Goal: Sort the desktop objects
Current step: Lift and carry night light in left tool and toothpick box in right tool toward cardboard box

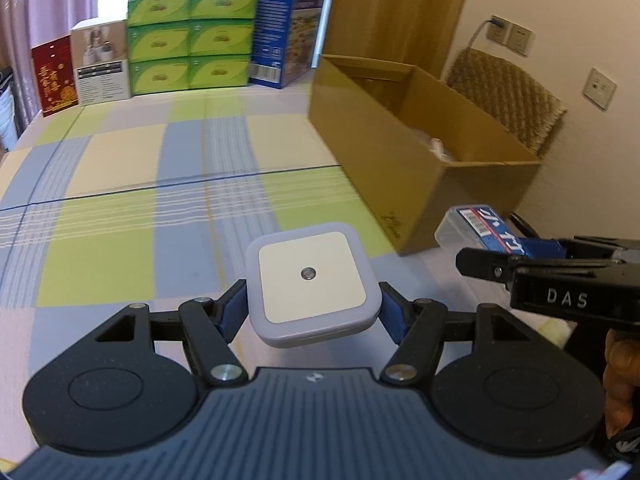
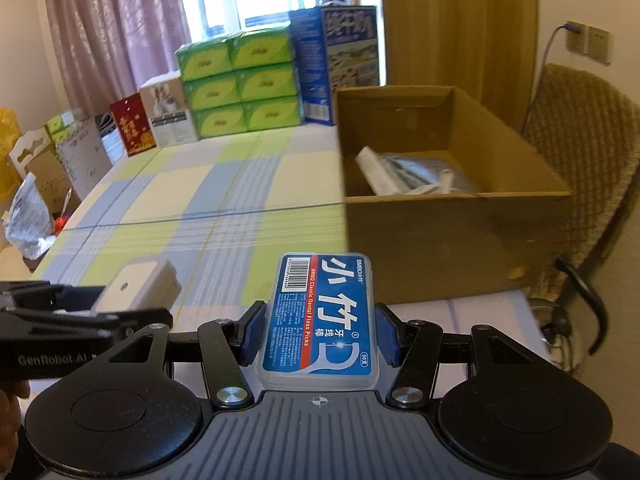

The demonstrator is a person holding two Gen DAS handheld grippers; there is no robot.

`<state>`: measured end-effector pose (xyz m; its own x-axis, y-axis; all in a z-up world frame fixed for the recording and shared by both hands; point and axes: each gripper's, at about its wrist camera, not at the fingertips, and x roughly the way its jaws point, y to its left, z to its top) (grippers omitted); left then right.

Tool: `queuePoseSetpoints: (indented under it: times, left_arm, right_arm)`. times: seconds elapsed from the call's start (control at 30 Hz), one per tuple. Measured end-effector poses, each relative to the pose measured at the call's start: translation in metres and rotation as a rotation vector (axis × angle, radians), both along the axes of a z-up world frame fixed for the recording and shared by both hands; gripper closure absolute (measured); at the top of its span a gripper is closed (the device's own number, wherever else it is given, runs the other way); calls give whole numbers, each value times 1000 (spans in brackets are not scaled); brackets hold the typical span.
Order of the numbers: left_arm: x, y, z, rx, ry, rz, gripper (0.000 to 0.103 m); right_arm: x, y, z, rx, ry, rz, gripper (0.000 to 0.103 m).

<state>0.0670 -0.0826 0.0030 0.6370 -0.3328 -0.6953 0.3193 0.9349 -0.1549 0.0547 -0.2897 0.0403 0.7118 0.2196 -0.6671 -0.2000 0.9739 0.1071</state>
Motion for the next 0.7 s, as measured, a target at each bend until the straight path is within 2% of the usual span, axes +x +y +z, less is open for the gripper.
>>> queuePoseSetpoints:
  times: [0.27, 0.7]
  left_arm:
    - [-11, -38, 11, -18, 14, -50, 40]
    - [-14, -85, 30, 9, -11, -126, 40]
  right_arm:
    - [-17, -39, 19, 5, -31, -63, 49]
    - [-21, -83, 40, 3, -80, -135, 49]
